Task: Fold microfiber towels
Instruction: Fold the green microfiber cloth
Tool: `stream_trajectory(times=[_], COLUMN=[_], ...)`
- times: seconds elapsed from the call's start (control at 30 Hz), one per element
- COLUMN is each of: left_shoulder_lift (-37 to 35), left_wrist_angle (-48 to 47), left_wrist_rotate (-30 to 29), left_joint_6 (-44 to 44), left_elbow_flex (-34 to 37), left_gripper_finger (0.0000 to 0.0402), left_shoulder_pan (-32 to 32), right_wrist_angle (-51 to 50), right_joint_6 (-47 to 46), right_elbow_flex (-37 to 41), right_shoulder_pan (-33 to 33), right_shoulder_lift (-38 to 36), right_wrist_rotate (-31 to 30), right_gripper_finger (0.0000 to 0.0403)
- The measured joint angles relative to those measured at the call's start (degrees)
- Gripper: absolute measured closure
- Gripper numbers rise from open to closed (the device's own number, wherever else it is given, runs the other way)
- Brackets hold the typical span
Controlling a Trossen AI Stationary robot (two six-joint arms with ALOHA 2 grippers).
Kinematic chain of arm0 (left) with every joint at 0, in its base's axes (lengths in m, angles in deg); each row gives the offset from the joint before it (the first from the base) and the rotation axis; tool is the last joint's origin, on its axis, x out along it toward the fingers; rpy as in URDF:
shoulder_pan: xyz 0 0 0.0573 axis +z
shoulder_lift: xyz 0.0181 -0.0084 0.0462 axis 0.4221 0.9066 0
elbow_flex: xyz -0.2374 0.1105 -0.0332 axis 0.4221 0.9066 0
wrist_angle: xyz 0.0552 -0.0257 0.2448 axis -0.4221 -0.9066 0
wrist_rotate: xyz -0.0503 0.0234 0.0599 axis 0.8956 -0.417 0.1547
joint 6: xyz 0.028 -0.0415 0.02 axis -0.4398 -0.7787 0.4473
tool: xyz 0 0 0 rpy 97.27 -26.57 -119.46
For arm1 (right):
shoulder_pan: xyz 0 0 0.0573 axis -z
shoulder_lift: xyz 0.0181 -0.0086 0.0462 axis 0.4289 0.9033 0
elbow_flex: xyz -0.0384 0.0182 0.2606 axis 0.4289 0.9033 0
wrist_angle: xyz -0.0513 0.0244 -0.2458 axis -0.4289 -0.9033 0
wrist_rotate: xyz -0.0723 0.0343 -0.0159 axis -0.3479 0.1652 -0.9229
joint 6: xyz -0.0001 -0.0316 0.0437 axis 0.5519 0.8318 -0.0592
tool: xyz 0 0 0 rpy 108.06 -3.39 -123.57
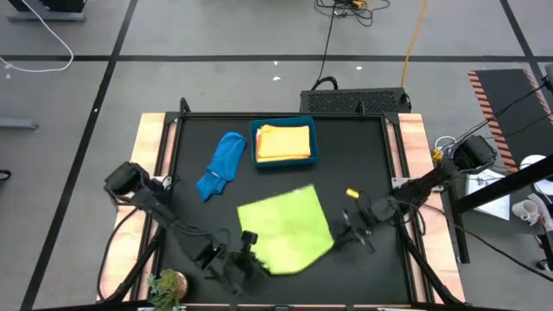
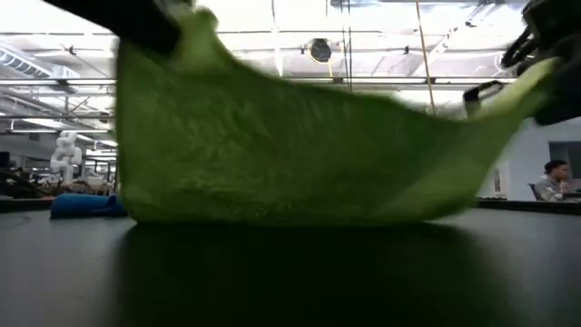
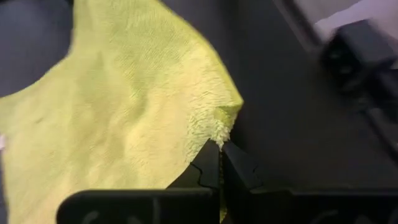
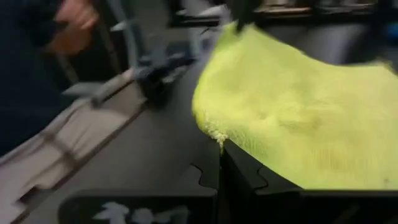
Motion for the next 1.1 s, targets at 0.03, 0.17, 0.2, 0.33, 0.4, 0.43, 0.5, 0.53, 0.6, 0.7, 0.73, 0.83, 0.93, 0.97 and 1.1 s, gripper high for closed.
stream_trajectory(times=[0.03,0.17,0.2,0.33,0.4,0.43,0.5,0.53,0.6,0.7,0.73,0.83,0.93,0.97,1.1], left_shoulder_lift=[-0.3,-1.3,-1.5,-3.2,-5.2,-6.3,-8.9,-10.2,-12.6,-14.9,-15.3,-15.4,-15.3,-15.3,-15.3], left_wrist_angle=[0.2,0.7,0.5,0.3,0.4,0.2,0.4,0.6,0.9,1.6,2.5,5.8,8.8,10.0,14.4], left_wrist_rotate=[-0.6,-5.8,-6.9,-10.3,-12.3,-13.2,-15.8,-17.2,-19.5,-19.7,-19.2,-16.1,-12.6,-11.4,-6.7], left_joint_6=[-0.1,-0.8,-1.5,-5.5,-8.2,-9.8,-12.6,-13.9,-16.4,-19.0,-19.2,-18.4,-17.2,-16.7,-13.0], left_elbow_flex=[0.1,1.3,1.8,5.2,8.1,9.9,13.7,15.7,19.3,24.0,25.2,28.2,30.8,31.4,33.5], left_gripper_finger=[0.0399,0.0400,0.0400,0.0400,0.0400,0.0400,0.0400,0.0401,0.0401,0.0401,0.0401,0.0401,0.0401,0.0400,0.0400], left_shoulder_pan=[-0.8,-3.6,-4.0,-5.0,-5.3,-5.4,-5.4,-5.3,-4.5,-2.1,-1.1,2.3,5.8,7.0,10.5], right_wrist_angle=[-2.6,-12.6,-14.4,-18.3,-18.5,-18.5,-18.7,-19.1,-20.8,-22.4,-22.4,-22.6,-22.9,-23.3,-24.2], right_joint_6=[0.7,3.4,4.0,5.5,5.3,4.9,3.8,3.2,1.9,0.2,-0.2,-0.9,-1.6,-1.8,-2.8], right_elbow_flex=[-1.7,-8.3,-9.3,-10.6,-10.5,-10.2,-9.7,-9.6,-9.5,-9.0,-8.9,-8.6,-8.4,-8.4,-8.4], right_shoulder_pan=[-1.5,-5.1,-5.4,-4.6,-3.4,-2.5,-0.5,0.7,3.4,7.4,8.6,11.8,14.7,15.5,17.0], right_shoulder_lift=[0.0,0.1,0.1,0.1,-0.2,-0.3,-0.3,-0.3,-0.3,-0.1,0.1,0.8,1.9,2.4,4.2], right_wrist_rotate=[0.0,-2.1,-3.0,-7.9,-10.6,-11.9,-15.2,-16.6,-18.1,-18.3,-18.3,-18.4,-18.2,-18.1,-16.2], right_gripper_finger=[0.0403,0.0403,0.0403,0.0403,0.0403,0.0403,0.0403,0.0403,0.0403,0.0403,0.0403,0.0403,0.0403,0.0403,0.0403])
